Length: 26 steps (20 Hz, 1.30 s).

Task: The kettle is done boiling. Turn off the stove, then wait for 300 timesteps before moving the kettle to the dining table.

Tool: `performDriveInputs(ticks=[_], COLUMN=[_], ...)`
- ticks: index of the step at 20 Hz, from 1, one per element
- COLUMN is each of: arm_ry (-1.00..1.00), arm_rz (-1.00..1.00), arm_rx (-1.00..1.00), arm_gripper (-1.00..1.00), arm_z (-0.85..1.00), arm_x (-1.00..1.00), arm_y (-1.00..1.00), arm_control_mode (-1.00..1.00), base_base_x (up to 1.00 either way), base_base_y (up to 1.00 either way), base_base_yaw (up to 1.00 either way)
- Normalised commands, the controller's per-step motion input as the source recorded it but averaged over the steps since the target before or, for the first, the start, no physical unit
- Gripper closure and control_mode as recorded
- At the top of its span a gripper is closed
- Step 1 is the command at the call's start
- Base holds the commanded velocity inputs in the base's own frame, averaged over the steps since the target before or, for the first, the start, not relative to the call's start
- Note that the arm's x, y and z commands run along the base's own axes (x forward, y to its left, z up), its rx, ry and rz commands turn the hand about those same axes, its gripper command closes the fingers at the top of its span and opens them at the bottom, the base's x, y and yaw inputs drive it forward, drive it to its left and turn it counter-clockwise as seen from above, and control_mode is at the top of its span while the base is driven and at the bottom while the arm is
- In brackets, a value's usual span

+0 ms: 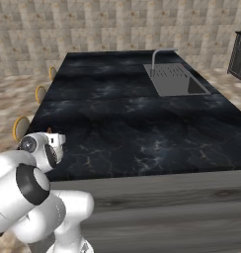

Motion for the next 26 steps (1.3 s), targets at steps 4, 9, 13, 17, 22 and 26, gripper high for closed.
performDriveInputs(ticks=[4,9,13,17,22,26], arm_ry=[-0.01,0.00,0.00,0.00,0.00,0.00], arm_rz=[0.00,0.00,0.00,0.00,0.00,0.00], arm_rx=[0.03,0.03,0.02,0.01,0.00,0.03], arm_gripper=[1.00,1.00,1.00,1.00,-1.00,-1.00], arm_z=[-0.15,-0.18,-0.20,-0.20,-0.16,-0.05], arm_x=[0.11,0.08,0.01,0.00,0.00,0.00], arm_y=[0.03,0.05,0.04,0.01,0.02,0.00], arm_control_mode=[-1.00,-1.00,-1.00,-1.00,-1.00,-1.00], base_base_x=[0.00,0.00,0.00,0.00,0.00,0.00], base_base_y=[0.00,0.00,0.00,0.00,0.00,0.00], base_base_yaw=[0.00,0.00,0.00,0.00,0.00,0.00])
